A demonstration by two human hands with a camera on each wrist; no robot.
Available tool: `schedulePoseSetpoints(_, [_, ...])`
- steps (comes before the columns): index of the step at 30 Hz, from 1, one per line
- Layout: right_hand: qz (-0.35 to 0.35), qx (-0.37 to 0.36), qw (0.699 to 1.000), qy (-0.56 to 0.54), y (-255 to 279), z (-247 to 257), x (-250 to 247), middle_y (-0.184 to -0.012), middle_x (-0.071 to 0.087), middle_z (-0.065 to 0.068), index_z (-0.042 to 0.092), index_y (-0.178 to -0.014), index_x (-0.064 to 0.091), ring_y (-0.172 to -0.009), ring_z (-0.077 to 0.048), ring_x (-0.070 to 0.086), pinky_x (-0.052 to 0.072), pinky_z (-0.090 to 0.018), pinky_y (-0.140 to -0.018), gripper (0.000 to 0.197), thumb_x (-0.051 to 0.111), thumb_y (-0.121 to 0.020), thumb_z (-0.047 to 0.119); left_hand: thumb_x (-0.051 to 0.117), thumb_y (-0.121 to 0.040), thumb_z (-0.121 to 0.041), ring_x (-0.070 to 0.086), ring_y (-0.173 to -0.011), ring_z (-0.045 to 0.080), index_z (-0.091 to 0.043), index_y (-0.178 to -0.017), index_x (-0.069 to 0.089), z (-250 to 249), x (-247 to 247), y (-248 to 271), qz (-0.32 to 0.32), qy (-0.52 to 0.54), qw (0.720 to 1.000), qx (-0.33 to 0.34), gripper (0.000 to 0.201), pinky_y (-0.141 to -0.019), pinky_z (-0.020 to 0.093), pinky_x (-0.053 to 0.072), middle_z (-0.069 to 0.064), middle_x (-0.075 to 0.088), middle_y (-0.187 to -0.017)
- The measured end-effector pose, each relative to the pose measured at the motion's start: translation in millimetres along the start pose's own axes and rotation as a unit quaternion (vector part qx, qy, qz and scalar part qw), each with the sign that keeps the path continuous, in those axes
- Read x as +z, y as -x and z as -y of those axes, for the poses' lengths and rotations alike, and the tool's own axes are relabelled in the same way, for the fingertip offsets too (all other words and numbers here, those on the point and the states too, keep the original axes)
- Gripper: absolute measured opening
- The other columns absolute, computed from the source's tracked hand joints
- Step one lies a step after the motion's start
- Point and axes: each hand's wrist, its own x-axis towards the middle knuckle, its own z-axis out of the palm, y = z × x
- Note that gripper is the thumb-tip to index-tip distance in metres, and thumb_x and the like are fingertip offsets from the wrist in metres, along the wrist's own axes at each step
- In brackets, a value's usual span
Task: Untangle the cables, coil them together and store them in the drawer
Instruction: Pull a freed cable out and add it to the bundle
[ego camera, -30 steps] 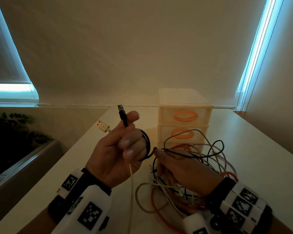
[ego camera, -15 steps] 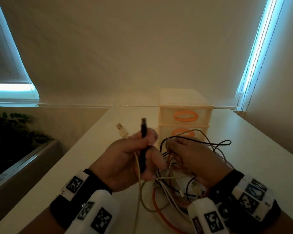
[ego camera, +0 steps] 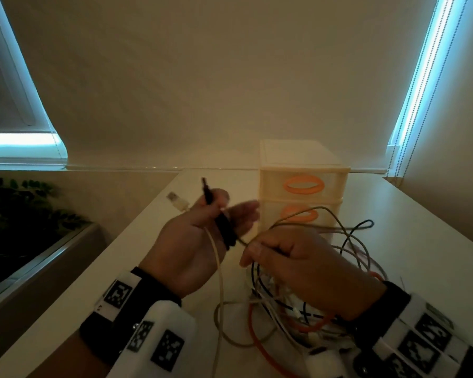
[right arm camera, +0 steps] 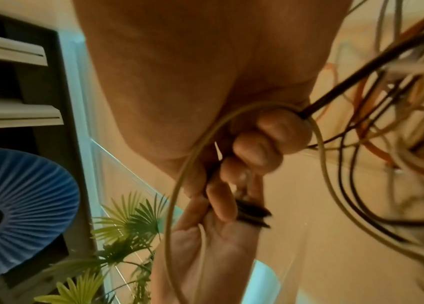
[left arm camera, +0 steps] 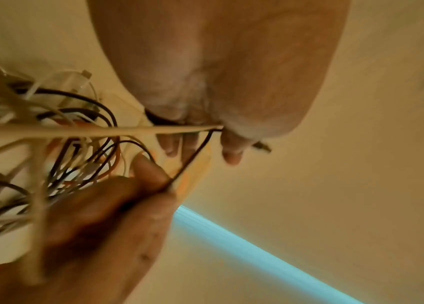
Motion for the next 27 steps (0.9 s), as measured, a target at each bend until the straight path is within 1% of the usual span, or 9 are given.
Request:
schedulePoseSetpoints(3, [0.093, 0.021, 0.994, 0.058, 4, -11, 10, -0.069, 0.063, -0.001, 0.030, -0.093, 0.071, -0.059, -0.011, 0.058, 0.055, -0.032, -0.064, 0.025, 0.049, -0.104, 0.035, 0.038, -0.105, -0.017, 0.071, -0.082, 0.023, -0.016, -0.087, 0.054, -10, -10, -1, -0.045, 0.156, 0.986, 0.040, 0.024, -0.070, 0.032, 0.061, 0.008, 0.070, -0.089])
schedulePoseSetpoints(5, [-0.021, 0.035, 0.992, 0.122, 0, -25, 5, -0.075, 0.068, 0.007, 0.028, -0.083, 0.071, -0.068, -0.008, 0.065, 0.060, -0.036, -0.074, 0.022, 0.056, -0.100, 0.029, 0.033, -0.105, -0.016, 0.053, -0.056, 0.010, -0.018, -0.090, 0.055, -12, -14, -1, -0.033, 0.180, 0.983, 0.030, 0.027, -0.052, 0.023, 0.047, -0.006, 0.051, -0.064])
schedulePoseSetpoints(7, [-0.077, 0.113, 0.989, 0.057, -4, -32, -1, -0.077, 0.068, 0.010, 0.030, -0.080, 0.069, -0.072, -0.004, 0.064, 0.058, -0.039, -0.080, 0.027, 0.052, -0.101, 0.033, 0.032, -0.105, -0.017, 0.040, -0.049, 0.008, -0.018, -0.092, 0.055, -7, -15, -2, -0.016, 0.160, 0.987, 0.016, 0.026, -0.047, 0.022, 0.038, -0.008, 0.041, -0.057])
schedulePoseSetpoints(11, [0.026, 0.139, 0.985, -0.096, -1, -20, 0, -0.071, 0.066, 0.005, 0.032, -0.088, 0.071, -0.063, -0.005, 0.059, 0.048, -0.023, -0.060, 0.028, 0.049, -0.104, 0.033, 0.035, -0.106, -0.020, 0.035, -0.047, 0.007, -0.017, -0.097, 0.055, -5, -20, -2, 0.013, 0.150, 0.989, 0.007, 0.022, -0.044, 0.022, 0.032, -0.009, 0.037, -0.055])
schedulePoseSetpoints(14, [0.082, 0.141, 0.977, -0.135, 2, -17, -5, -0.065, 0.059, 0.010, 0.025, -0.089, 0.074, -0.059, 0.000, 0.053, 0.043, -0.015, -0.059, 0.029, 0.050, -0.104, 0.030, 0.030, -0.109, -0.021, 0.031, -0.048, 0.006, -0.016, -0.103, 0.053, -13, -27, -1, 0.044, 0.177, 0.983, 0.012, 0.025, -0.046, 0.021, 0.028, -0.009, 0.037, -0.056])
schedulePoseSetpoints(19, [0.039, 0.178, 0.983, 0.038, -2, -27, 0, -0.086, 0.070, 0.004, 0.035, -0.081, 0.073, -0.082, -0.013, 0.067, 0.058, -0.044, -0.083, 0.025, 0.055, -0.099, 0.035, 0.025, -0.111, -0.022, 0.029, -0.050, 0.006, -0.015, -0.106, 0.052, -9, -21, -1, 0.085, 0.170, 0.982, 0.003, 0.028, -0.048, 0.021, 0.028, -0.009, 0.036, -0.057])
schedulePoseSetpoints(22, [0.002, 0.193, 0.981, 0.015, -4, -22, -3, -0.087, 0.069, 0.003, 0.028, -0.083, 0.072, -0.083, -0.013, 0.067, 0.058, -0.041, -0.083, 0.025, 0.054, -0.099, 0.037, 0.030, -0.109, -0.021, 0.029, -0.048, 0.008, -0.014, -0.103, 0.050, -10, -17, 2, 0.132, 0.146, 0.980, -0.031, 0.022, -0.048, 0.024, 0.025, -0.008, 0.034, -0.056])
schedulePoseSetpoints(25, [-0.104, 0.201, 0.974, -0.018, -8, -15, -7, -0.073, 0.066, -0.001, 0.018, -0.082, 0.070, -0.061, -0.005, 0.061, 0.050, -0.021, -0.059, 0.031, 0.056, -0.099, 0.040, 0.028, -0.110, -0.027, 0.032, -0.046, 0.011, -0.015, -0.092, 0.046, -6, -10, 7, 0.177, 0.072, 0.976, -0.106, 0.028, -0.046, 0.026, 0.025, -0.004, 0.035, -0.055])
schedulePoseSetpoints(27, [-0.132, 0.164, 0.976, -0.056, -11, -11, 0, -0.061, 0.062, 0.000, 0.018, -0.078, 0.069, -0.053, -0.009, 0.055, 0.046, -0.029, -0.057, 0.032, 0.057, -0.099, 0.039, 0.033, -0.107, -0.031, 0.044, -0.048, 0.017, -0.015, -0.083, 0.045, 2, -2, 11, 0.178, -0.036, 0.975, -0.124, 0.031, -0.048, 0.027, 0.035, 0.004, 0.050, -0.058])
